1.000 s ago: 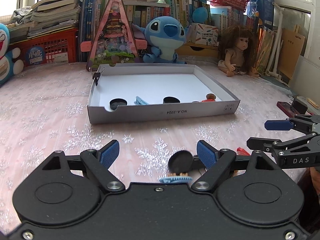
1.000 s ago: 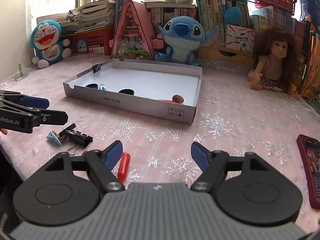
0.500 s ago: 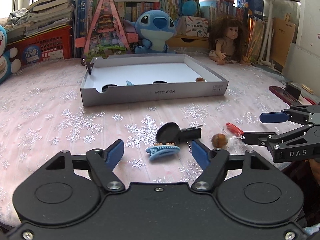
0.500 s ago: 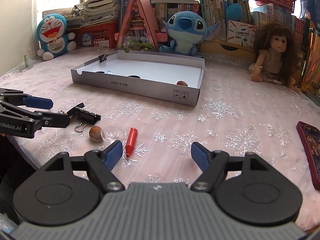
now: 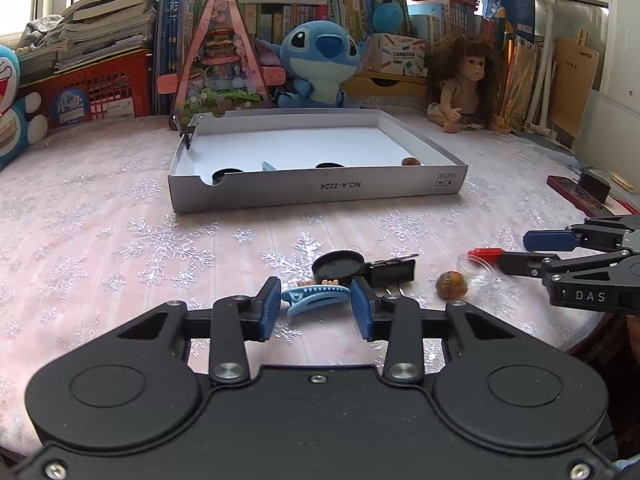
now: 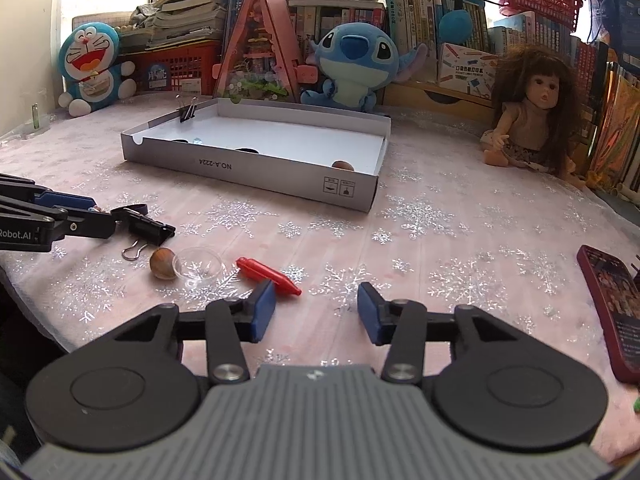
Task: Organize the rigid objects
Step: 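Grasp the blue claw hair clip with the left tool while the right tool grasps a red marker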
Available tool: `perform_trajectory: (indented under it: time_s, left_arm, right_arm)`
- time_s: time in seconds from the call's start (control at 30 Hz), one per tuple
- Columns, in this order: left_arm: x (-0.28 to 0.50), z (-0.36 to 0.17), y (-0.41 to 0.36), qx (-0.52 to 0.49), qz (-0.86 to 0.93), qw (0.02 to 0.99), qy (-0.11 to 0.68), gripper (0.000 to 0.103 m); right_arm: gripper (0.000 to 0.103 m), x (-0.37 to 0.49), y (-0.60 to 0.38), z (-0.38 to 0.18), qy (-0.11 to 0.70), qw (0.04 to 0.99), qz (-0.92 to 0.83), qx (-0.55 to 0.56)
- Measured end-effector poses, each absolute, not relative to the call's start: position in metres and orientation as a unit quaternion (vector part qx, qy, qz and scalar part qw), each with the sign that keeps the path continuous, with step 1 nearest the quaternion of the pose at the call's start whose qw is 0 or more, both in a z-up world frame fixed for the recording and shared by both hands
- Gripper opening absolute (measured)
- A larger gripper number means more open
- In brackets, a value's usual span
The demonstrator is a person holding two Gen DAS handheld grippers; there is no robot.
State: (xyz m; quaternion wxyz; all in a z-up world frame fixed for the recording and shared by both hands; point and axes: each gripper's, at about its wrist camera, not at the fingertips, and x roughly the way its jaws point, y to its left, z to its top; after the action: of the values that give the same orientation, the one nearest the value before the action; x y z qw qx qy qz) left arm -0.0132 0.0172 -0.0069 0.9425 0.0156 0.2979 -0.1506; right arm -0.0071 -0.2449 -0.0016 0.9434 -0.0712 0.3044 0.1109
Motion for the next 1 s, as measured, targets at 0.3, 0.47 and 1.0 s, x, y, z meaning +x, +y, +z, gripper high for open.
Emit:
perform_trajectory:
  time_s: [0.3,0.47,1.0]
  left_arm:
    - [-0.001,-0.006,0.025,0.007,-0.127,0.947,0.296,0.036]
    - [-0.001,-0.008,0.028,0.006,-0.121,0.948,0.296,0.036]
    - [0.003,-0.01,0.038,-0.013,-0.108,0.95,0.292,0.036]
  right_arm:
    - [0.052,0.002,-0.254,0.0,0.315,0.945,0.058,-0.057]
    - [0.052,-0.001,-0.245,0.006,0.342,0.937,0.069,-0.028]
    - [0.066,0.015,-0.219,0.008,0.363,0.928,0.076,0.012]
